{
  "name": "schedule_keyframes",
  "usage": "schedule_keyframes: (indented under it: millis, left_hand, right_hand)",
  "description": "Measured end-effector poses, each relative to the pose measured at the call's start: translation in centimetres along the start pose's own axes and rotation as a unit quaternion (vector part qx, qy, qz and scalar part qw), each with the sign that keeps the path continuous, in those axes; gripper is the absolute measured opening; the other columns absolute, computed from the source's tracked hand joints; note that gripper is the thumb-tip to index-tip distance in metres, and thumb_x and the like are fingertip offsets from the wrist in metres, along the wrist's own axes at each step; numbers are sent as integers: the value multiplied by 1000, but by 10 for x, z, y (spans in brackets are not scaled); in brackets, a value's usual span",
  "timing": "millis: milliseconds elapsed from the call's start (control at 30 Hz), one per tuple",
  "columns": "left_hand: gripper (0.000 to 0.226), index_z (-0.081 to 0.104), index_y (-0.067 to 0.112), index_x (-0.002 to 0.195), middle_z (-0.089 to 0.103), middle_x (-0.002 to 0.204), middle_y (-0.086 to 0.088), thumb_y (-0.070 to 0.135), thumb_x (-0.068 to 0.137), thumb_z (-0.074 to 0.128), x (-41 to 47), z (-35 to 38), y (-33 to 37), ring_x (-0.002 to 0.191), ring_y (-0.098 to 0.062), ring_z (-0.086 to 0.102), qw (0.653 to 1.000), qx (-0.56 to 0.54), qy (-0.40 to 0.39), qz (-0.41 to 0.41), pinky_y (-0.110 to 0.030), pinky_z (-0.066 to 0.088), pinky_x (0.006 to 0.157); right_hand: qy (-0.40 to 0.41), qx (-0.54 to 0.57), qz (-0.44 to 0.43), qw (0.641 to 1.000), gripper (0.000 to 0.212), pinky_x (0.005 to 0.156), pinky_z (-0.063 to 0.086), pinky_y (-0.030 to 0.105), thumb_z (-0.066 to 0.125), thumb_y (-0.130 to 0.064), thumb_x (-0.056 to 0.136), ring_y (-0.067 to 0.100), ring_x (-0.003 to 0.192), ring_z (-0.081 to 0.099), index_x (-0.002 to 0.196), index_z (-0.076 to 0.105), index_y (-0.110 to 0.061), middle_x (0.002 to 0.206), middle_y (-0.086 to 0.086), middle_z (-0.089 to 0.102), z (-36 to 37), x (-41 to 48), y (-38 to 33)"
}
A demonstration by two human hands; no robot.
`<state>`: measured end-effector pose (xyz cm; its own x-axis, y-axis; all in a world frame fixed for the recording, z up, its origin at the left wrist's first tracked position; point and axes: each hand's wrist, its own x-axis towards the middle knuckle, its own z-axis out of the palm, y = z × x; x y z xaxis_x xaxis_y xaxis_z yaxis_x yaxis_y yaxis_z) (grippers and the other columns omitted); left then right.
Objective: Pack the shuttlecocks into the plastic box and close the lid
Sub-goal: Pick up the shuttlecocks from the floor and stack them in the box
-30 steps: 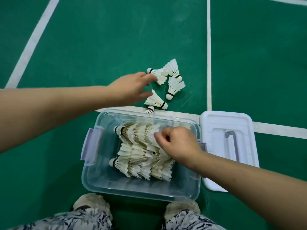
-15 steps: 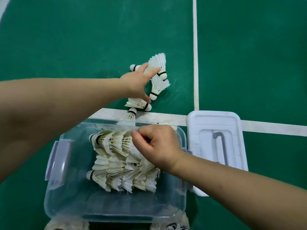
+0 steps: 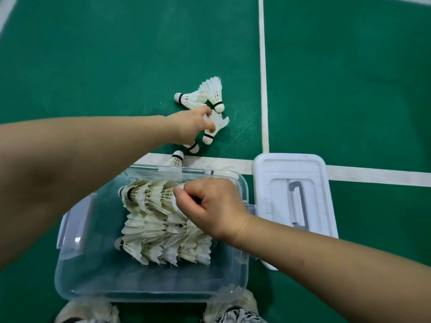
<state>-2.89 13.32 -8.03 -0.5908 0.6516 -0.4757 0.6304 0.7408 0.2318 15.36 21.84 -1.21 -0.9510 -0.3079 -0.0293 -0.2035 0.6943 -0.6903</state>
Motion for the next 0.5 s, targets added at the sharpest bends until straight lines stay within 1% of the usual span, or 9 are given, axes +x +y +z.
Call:
schedule_keyframes:
  millis: [33, 100, 133, 167, 233, 300, 400, 500]
  left_hand:
    - [57, 48, 20, 124, 23, 141, -8, -8, 74, 56, 0, -3, 2, 95, -29, 51, 1000, 18, -4, 8, -36, 44, 75]
    - [53, 48, 17, 122, 29, 133, -9, -9, 76, 50, 1, -7, 5, 91, -26, 47, 999, 43, -15, 19, -32, 36, 68]
    - [52, 49, 15, 121, 32, 130, -9, -10, 76, 48, 2, -8, 8, 90, -25, 45, 998, 49, -21, 22, -30, 33, 68]
    - [50, 49, 14, 120, 34, 127, -10, -10, 76, 47, 4, -9, 9, 91, -25, 44, 998, 49, -27, 27, -30, 33, 69]
    - [46, 51, 14, 116, 38, 121, -13, -10, 77, 47, 7, -7, 10, 94, -28, 46, 998, 41, -39, 39, -36, 39, 74]
    - [41, 54, 15, 112, 41, 114, -13, -7, 78, 48, 8, -5, 10, 93, -29, 47, 997, 28, -50, 41, -39, 43, 77]
    - [32, 58, 15, 108, 45, 105, -11, -1, 80, 53, 6, -4, 8, 91, -26, 46, 998, 16, -56, 35, -34, 39, 75]
    - [26, 62, 11, 103, 54, 106, -12, 2, 80, 57, 2, -5, 4, 91, -24, 49, 998, 5, -45, 31, -32, 40, 76]
  right_hand:
    - [-3, 2, 0, 1000, 43, 46, 37, 27, 28, -44, 85, 14, 45, 37, 46, 23, -27, 40, -9, 27, 0, -1, 0]
    - [-9, 10, 2, 1000, 42, 47, 40, 30, 26, -46, 84, 16, 47, 39, 47, 24, -27, 41, -8, 28, 1, -2, 1]
    - [-9, 14, 2, 1000, 42, 47, 41, 31, 26, -46, 84, 17, 47, 40, 47, 24, -27, 42, -7, 29, 1, -2, 3]
    - [-9, 16, 1, 1000, 42, 47, 41, 32, 26, -47, 84, 18, 48, 40, 47, 24, -27, 42, -7, 29, 1, -3, 4]
    - [-13, 19, -3, 1000, 41, 48, 40, 31, 26, -47, 85, 18, 48, 40, 48, 24, -28, 43, -8, 29, 1, -4, 5]
    - [-19, 18, -3, 1000, 42, 48, 37, 30, 26, -47, 85, 17, 48, 40, 48, 23, -28, 43, -8, 29, 1, -5, 6]
    - [-24, 16, -2, 1000, 42, 49, 37, 30, 25, -48, 84, 17, 49, 39, 47, 23, -28, 43, -8, 29, 2, -7, 7]
    - [-28, 14, -4, 999, 43, 49, 34, 28, 24, -48, 84, 17, 49, 40, 49, 27, -25, 43, -8, 29, 1, -8, 8]
